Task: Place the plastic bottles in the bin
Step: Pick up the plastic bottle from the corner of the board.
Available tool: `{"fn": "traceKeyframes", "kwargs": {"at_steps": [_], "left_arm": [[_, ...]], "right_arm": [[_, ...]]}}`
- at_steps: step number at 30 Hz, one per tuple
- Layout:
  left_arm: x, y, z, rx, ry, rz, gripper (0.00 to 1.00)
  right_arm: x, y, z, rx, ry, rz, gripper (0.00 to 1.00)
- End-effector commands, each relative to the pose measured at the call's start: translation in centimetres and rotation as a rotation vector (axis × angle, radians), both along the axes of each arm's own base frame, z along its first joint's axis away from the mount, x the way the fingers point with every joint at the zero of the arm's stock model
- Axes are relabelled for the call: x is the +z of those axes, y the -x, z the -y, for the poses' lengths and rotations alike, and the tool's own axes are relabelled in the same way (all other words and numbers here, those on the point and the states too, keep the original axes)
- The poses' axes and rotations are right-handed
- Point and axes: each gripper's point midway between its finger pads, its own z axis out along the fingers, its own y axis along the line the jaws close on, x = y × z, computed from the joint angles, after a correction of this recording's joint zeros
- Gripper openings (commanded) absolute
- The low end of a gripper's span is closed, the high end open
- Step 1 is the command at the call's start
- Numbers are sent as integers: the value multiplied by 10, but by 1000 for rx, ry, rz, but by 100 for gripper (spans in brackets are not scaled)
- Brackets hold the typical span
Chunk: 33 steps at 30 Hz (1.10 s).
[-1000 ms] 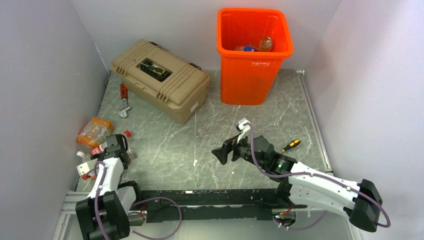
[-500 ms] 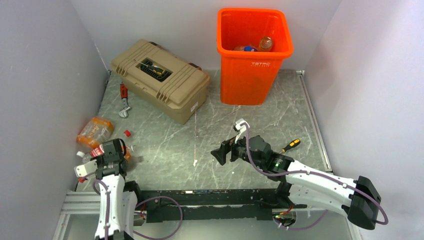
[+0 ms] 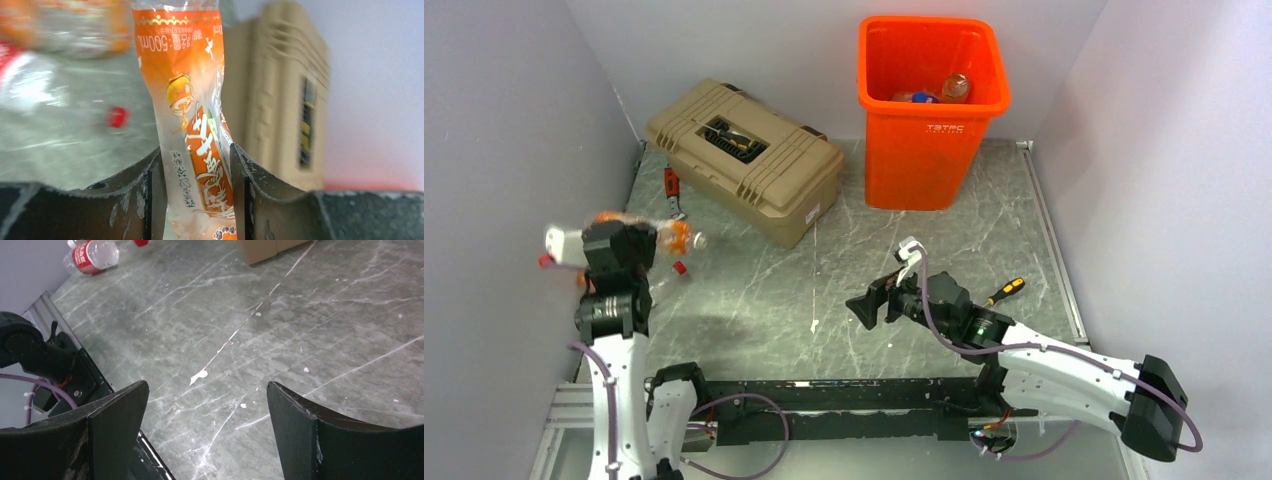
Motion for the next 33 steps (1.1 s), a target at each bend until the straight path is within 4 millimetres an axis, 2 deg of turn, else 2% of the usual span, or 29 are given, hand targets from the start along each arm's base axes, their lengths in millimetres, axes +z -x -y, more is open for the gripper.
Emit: {"fn": "traceKeyframes", "kwargs": {"at_steps": [1,2,5,6,9,11,16,19,24,27,30,33], "left_arm": [[103,-53,61,-501,-227,203,5],[122,-59,80,-616,-259,248,5],[144,-73,125,-888,-361,317,4],[145,-77,140,-977,-392,331,4],[151,-73,185,-1235,-480,426,3],[149,-67,204,-1358,-535,478,6],[148,-55,215,-1465,-697,561,0],[151,-36,241,-1592,-750,667,0],[142,-22,268,-1699,-749,805,0],[148,-16,279,-1775,-697,904,0],[158,0,288,-1853,-644,1004,0],[160,17,290,-1844,-612,1087,0]], "right_arm": [[19,-5,4,-38,-47,50,92],[19,-5,4,-39,-49,49,92],[19,-5,8,-52,-39,42,93],[19,-6,11,-65,-34,44,92],[22,-9,21,-107,-34,60,93],[24,-11,27,-135,-30,70,93],[26,-16,31,-164,-21,78,93],[29,-20,27,-176,-21,77,93],[48,-25,13,-161,-98,103,93],[71,-27,4,-148,-175,123,95],[99,-25,-3,-126,-259,146,99],[131,-18,-8,-74,-323,186,99]]}}
